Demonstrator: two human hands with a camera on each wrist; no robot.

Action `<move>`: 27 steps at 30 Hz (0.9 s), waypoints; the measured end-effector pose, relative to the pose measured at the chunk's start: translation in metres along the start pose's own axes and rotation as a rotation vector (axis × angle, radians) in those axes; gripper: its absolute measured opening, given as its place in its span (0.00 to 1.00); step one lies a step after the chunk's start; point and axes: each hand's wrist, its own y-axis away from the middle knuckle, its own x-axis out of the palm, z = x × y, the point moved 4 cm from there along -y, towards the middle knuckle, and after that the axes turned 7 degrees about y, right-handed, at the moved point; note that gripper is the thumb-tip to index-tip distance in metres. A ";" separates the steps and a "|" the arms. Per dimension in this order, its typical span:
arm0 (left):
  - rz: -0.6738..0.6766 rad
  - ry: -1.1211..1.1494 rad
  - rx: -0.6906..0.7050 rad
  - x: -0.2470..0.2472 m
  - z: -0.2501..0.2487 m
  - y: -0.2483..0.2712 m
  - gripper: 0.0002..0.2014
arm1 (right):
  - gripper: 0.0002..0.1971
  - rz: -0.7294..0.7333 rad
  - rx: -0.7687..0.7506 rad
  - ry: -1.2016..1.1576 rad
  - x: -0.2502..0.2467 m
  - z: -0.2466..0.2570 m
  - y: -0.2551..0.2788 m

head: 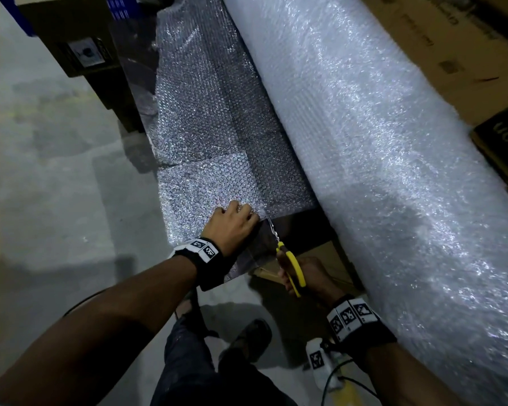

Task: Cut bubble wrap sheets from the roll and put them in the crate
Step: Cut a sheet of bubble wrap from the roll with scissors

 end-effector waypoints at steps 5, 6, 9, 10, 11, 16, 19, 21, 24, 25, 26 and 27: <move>0.115 0.040 -0.028 -0.006 -0.003 0.000 0.15 | 0.25 0.074 0.070 0.073 0.007 0.016 0.005; 0.123 0.042 -0.033 -0.007 -0.004 0.000 0.15 | 0.25 0.093 0.073 0.088 0.009 0.019 0.005; 0.131 0.047 -0.037 -0.006 -0.004 0.000 0.15 | 0.25 0.033 0.006 0.140 0.010 0.021 0.000; 0.132 0.051 -0.039 -0.005 -0.004 0.001 0.15 | 0.25 0.011 -0.007 0.151 0.010 0.020 -0.003; 0.132 0.053 -0.039 -0.005 -0.004 0.001 0.15 | 0.25 0.004 -0.007 0.146 0.011 0.019 -0.005; 0.142 0.045 -0.040 -0.002 -0.004 0.000 0.15 | 0.27 0.068 0.047 0.048 0.019 0.022 -0.007; 0.153 0.055 -0.046 -0.001 -0.004 -0.002 0.15 | 0.26 0.057 0.001 0.093 0.020 0.023 -0.009; 0.158 0.058 -0.044 0.001 -0.004 -0.003 0.16 | 0.25 0.009 -0.048 0.152 0.018 0.023 -0.010; 0.156 0.066 -0.044 0.003 -0.003 -0.002 0.16 | 0.26 0.009 -0.033 0.156 0.017 0.026 -0.010; 0.150 0.069 -0.045 0.004 -0.003 -0.002 0.16 | 0.28 0.028 -0.008 0.130 0.019 0.028 -0.010; 0.140 0.074 -0.044 0.004 -0.003 -0.002 0.16 | 0.29 0.046 0.011 0.103 0.021 0.031 -0.010; 0.130 0.081 -0.040 0.005 -0.003 -0.002 0.16 | 0.30 0.054 0.015 0.090 0.022 0.034 -0.011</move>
